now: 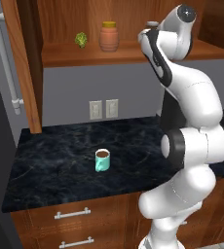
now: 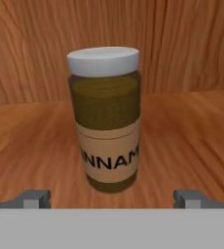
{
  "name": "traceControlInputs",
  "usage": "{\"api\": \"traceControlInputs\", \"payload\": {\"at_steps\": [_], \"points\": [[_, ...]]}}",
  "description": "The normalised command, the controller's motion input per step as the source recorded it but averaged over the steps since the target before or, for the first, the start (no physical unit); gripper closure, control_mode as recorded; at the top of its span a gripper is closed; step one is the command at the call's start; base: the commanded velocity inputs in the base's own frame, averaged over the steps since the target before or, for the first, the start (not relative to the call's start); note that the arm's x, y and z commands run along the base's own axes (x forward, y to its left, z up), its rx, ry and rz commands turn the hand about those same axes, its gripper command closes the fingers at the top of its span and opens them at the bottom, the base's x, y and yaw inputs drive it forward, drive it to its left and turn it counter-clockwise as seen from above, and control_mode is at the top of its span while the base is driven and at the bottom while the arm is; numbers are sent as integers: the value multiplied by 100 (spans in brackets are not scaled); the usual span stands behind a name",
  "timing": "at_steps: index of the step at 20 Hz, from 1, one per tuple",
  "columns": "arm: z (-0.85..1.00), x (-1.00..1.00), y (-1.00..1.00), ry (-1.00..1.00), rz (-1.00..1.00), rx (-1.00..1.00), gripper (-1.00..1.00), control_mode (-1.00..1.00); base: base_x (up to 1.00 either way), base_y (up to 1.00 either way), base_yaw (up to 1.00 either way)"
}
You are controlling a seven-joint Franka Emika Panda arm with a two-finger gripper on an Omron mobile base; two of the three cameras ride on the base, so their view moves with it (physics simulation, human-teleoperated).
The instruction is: Pick the cinnamon and honey bottle from the cabinet and place them next to the mug.
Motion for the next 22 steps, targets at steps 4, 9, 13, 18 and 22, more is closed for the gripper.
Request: {"api": "traceControlInputs", "payload": {"at_steps": [4,9,13,18,22], "points": [[0,16,0,3,0,0,-100,-100,0,0,0],[-8,9,0,0,0,0,-100,-100,0,0,0],[-15,1,0,0,0,0,-100,-100,0,0,0],[-6,6,0,0,0,0,-100,-100,0,0,0],[0,19,0,0,0,0,-100,-100,0,0,0]]}}
